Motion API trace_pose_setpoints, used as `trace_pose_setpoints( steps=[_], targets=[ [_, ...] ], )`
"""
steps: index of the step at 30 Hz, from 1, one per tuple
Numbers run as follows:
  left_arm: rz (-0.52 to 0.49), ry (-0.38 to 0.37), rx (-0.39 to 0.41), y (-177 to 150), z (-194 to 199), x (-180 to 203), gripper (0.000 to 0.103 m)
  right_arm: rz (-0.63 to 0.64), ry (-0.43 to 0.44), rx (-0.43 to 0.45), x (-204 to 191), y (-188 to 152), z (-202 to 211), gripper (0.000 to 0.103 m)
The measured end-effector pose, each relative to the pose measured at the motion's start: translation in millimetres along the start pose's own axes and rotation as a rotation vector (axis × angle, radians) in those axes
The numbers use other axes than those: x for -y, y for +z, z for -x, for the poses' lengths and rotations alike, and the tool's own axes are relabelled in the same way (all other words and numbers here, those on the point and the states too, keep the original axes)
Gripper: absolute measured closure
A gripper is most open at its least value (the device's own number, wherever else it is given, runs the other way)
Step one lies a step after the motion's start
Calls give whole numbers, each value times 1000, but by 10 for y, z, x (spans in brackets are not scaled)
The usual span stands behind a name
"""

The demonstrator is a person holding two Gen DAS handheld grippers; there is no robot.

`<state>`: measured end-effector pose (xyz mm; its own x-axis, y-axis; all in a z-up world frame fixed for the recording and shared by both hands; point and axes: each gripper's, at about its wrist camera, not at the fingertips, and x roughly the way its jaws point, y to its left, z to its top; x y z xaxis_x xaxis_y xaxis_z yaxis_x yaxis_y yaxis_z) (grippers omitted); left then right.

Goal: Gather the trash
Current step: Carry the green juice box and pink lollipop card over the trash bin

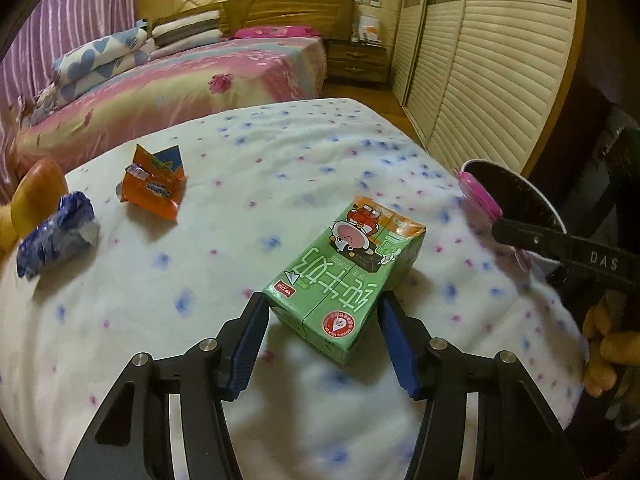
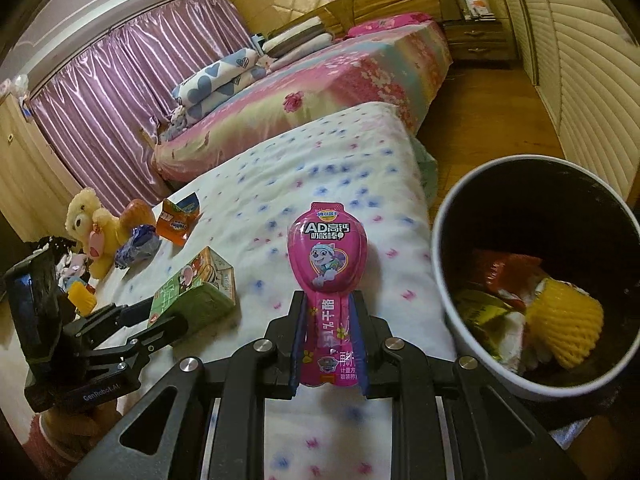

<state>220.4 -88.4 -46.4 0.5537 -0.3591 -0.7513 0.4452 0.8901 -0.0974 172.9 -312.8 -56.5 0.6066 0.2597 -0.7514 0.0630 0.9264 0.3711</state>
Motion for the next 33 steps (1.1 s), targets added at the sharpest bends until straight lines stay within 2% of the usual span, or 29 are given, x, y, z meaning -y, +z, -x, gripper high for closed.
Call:
trace_pose_setpoints(
  steps=[16, 33],
  targets=[
    [6, -78, 8, 46, 2, 669, 48, -83, -38, 48, 457, -181, 434, 82],
    [-35, -99, 10, 232, -131, 1111, 48, -153, -89, 93, 876, -215, 699, 82]
  ],
)
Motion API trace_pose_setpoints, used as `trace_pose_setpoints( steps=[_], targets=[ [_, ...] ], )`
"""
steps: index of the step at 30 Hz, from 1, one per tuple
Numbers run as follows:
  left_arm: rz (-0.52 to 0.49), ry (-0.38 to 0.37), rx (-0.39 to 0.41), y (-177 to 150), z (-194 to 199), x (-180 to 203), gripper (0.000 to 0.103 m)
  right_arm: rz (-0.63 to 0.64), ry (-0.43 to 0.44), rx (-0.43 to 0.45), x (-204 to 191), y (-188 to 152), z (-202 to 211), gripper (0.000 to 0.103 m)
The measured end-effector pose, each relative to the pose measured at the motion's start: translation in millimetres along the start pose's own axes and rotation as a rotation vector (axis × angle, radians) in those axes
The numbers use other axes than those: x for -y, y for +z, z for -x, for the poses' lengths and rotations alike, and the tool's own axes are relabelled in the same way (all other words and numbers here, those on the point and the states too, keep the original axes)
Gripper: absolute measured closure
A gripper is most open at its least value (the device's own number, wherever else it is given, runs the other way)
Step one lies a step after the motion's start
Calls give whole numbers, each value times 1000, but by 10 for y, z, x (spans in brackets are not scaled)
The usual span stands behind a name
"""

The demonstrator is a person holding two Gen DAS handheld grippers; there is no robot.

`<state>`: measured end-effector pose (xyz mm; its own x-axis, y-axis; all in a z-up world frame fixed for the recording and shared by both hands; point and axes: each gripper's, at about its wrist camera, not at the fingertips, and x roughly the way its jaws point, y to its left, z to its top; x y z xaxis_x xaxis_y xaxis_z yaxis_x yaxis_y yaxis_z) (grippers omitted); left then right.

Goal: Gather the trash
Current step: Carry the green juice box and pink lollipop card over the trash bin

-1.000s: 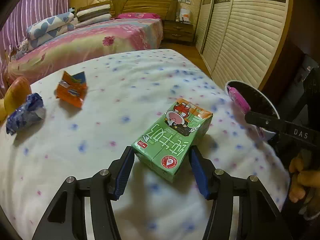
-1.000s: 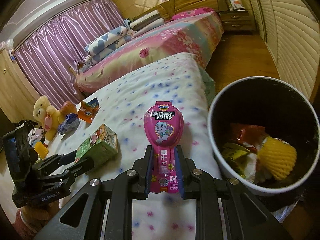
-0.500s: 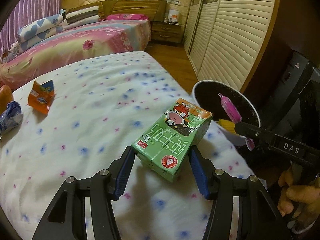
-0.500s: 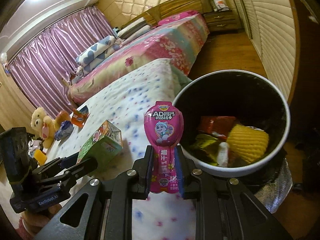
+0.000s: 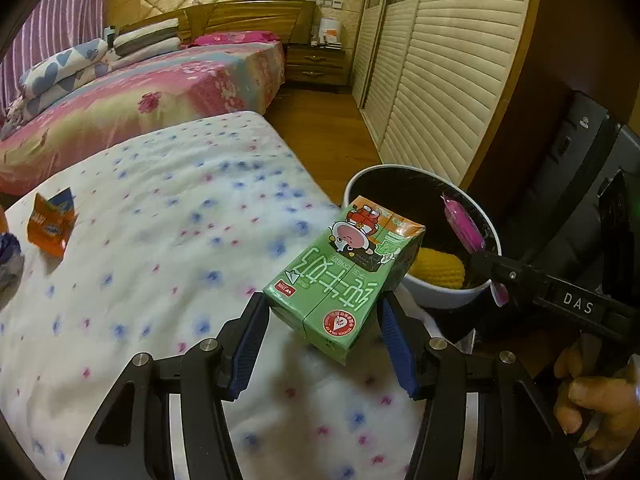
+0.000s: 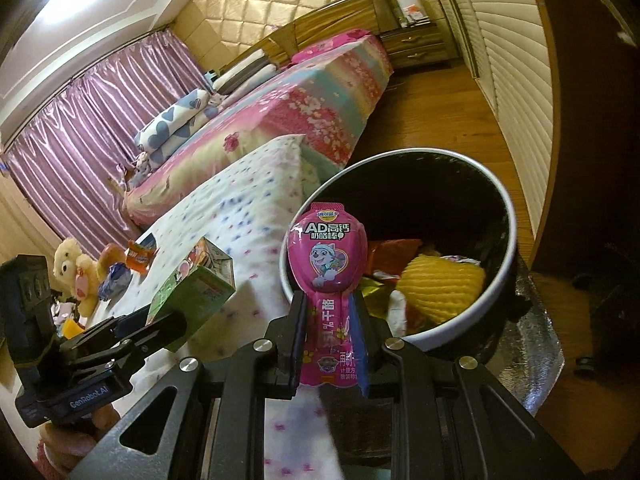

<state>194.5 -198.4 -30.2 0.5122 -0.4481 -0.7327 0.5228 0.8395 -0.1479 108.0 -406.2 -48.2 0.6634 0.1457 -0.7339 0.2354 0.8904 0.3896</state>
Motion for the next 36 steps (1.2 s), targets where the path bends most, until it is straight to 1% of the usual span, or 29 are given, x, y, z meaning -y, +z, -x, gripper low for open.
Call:
trace_pose_setpoints(
  steps=[10, 25, 36],
  targets=[
    [-36, -4, -7, 131, -194, 226, 48, -27, -24, 13, 192, 69, 45, 82],
    [-64, 1, -17, 334, -461, 455, 48, -48, -49, 8, 398, 235, -65, 82],
    [-68, 4, -16, 460, -604, 513, 48, -51, -64, -14, 462, 333, -194, 82]
  ],
)
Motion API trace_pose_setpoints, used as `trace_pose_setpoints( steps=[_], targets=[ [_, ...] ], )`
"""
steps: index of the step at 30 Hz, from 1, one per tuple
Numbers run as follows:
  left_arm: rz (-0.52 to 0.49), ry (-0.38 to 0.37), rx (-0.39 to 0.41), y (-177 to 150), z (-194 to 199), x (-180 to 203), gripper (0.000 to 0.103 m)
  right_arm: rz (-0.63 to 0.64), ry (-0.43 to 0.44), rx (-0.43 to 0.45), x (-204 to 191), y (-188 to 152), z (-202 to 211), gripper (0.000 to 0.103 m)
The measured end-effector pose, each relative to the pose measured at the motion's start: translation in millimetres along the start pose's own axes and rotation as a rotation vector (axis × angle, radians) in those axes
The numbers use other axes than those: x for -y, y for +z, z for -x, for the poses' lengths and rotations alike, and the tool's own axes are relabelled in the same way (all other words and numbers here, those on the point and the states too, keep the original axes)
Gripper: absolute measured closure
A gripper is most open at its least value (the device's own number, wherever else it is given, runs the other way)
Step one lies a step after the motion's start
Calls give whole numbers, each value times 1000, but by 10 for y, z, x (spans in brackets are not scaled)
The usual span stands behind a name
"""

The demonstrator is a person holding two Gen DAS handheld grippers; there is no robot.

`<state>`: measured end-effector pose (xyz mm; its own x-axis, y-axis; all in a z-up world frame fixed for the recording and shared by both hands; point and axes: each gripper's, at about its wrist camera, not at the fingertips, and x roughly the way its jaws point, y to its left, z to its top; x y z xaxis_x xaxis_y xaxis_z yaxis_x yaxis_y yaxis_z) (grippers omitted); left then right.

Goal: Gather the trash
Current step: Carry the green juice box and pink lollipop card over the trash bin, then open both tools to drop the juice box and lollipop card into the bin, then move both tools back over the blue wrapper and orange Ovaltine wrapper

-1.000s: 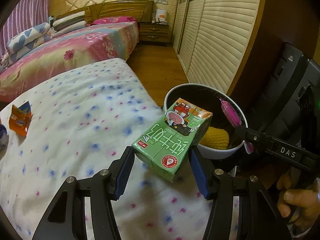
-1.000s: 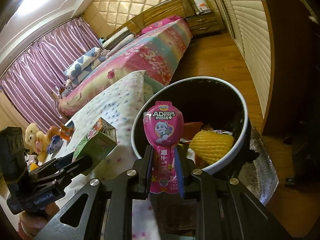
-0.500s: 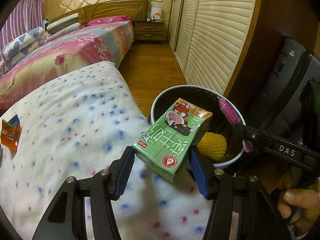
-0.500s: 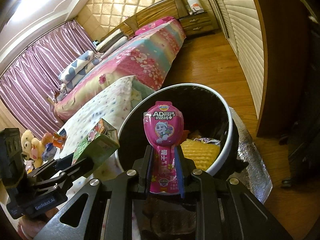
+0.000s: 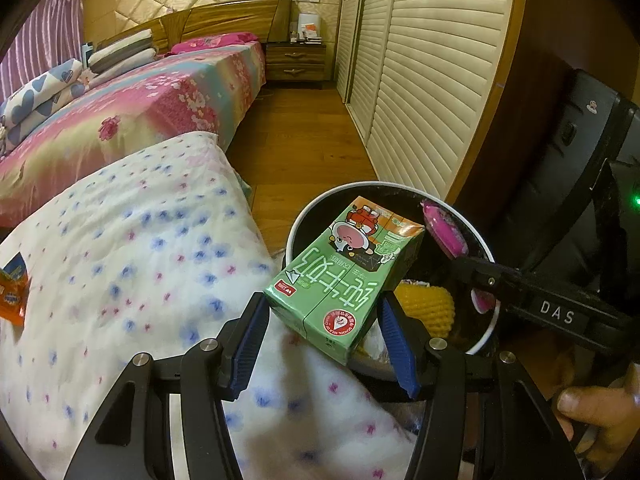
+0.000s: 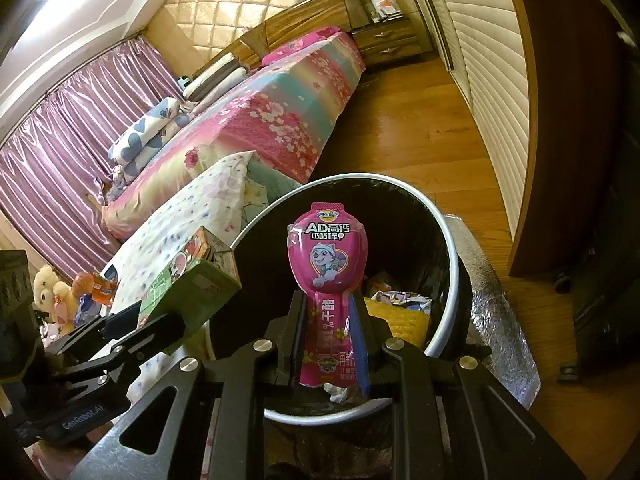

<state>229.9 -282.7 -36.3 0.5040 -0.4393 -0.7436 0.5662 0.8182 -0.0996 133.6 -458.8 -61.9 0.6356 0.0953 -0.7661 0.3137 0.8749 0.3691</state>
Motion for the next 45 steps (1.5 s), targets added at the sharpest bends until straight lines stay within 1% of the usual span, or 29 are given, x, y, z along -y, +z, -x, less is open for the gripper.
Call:
trace_pose_setpoints(
  steps=[7, 21, 23, 24, 25, 26, 27, 28, 29, 33, 34, 35, 38, 42, 44, 45],
  targets=[
    [2, 0, -12, 56, -124, 18, 48, -7, -6, -11, 29, 24, -56, 82],
    [10, -7, -18, 88, -225, 31, 48, -11, -9, -23, 35, 87, -113, 82],
    [16, -14, -19, 88, -231, 25, 47, -12, -9, -22, 36, 88, -110, 78],
    [20, -19, -20, 87, -232, 20, 47, -16, -10, -20, 38, 89, -106, 78],
    [24, -24, -21, 84, -231, 15, 47, -22, -4, -16, 50, 94, -103, 75],
    [26, -26, -21, 76, -224, 11, 46, -25, 0, -12, 54, 100, -99, 67],
    [31, -27, -22, 65, -212, 4, 44, -22, -3, -2, 47, 98, -86, 63],
    [35, -28, -24, 64, -203, -11, 38, -19, -8, 3, 43, 102, -75, 57],
    [45, -25, -21, 45, -174, -29, 37, -16, -8, 9, 37, 100, -63, 56],
    [75, -23, 0, -23, -37, -129, 37, -19, -2, 24, 12, 86, -10, 54],
    [85, -21, 5, -55, 6, -159, 37, -18, 0, 29, 0, 80, 5, 48],
    [93, -17, 8, -97, 53, -197, 37, -17, 0, 32, -10, 70, 21, 39],
    [117, -4, 13, -228, 184, -329, 36, 3, 4, 43, -101, 40, 62, 25],
    [158, 24, 17, -403, 352, -501, 36, 29, 21, 40, -263, -8, 82, 20],
    [190, 36, 19, -503, 450, -607, 35, 39, 33, 37, -349, -27, 82, 15],
    [203, 42, 20, -540, 486, -651, 35, 47, 43, 34, -419, -45, 79, 15]
  ],
)
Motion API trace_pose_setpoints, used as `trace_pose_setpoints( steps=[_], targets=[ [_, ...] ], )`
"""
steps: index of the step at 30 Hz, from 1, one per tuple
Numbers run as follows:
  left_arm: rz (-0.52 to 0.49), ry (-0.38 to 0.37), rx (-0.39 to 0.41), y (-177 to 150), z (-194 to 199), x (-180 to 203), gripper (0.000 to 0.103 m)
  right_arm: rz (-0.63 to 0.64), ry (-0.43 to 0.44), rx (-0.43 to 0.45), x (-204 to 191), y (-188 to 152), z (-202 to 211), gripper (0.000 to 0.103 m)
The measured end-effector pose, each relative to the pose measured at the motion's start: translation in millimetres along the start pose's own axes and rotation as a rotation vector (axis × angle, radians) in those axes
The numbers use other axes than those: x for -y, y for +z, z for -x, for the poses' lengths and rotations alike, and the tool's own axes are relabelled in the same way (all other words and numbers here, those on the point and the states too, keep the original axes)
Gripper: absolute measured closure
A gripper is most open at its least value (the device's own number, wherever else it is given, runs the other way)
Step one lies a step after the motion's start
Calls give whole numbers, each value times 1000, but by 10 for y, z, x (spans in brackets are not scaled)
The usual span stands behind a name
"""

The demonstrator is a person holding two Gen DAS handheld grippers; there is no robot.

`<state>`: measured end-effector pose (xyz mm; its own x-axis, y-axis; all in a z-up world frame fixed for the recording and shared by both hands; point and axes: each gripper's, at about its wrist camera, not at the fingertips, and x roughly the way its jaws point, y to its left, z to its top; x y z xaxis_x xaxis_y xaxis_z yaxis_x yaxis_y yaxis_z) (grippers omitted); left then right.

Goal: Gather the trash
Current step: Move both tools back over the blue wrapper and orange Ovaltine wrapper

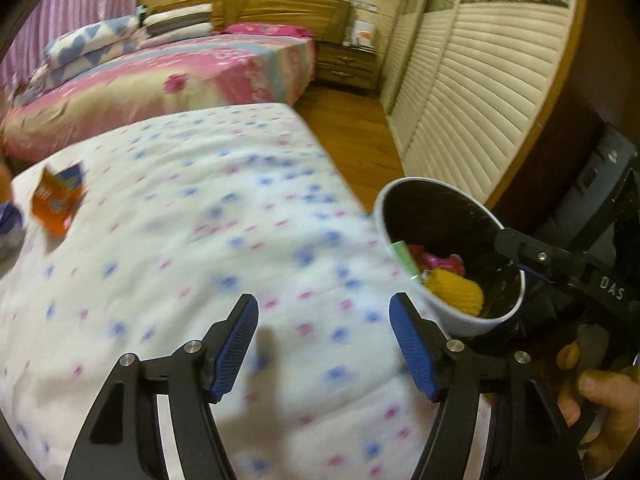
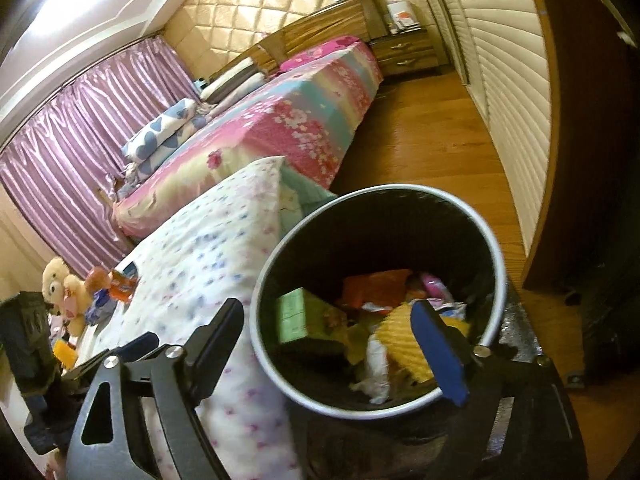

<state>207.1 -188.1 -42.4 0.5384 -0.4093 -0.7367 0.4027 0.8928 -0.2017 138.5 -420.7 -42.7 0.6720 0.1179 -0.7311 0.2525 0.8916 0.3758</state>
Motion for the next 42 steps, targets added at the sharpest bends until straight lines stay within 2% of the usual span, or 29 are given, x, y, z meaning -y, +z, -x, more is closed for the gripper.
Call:
trace_pose_setpoints(
  steps=[7, 19, 27, 42],
  targets=[
    [125, 49, 8, -208, 272, -501, 35, 64, 49, -20, -421, -90, -59, 13],
    [252, 174, 57, -494, 794, -1245, 35, 158, 145, -101, -1125, -324, -366, 12],
    [329, 246, 64, -643, 1002, -1701, 35, 232, 192, -151, -1584, -465, -615, 12],
    [349, 335, 88, -559, 1141, -2249, 34, 308, 244, -206, -2202, -553, -996, 12]
  ],
)
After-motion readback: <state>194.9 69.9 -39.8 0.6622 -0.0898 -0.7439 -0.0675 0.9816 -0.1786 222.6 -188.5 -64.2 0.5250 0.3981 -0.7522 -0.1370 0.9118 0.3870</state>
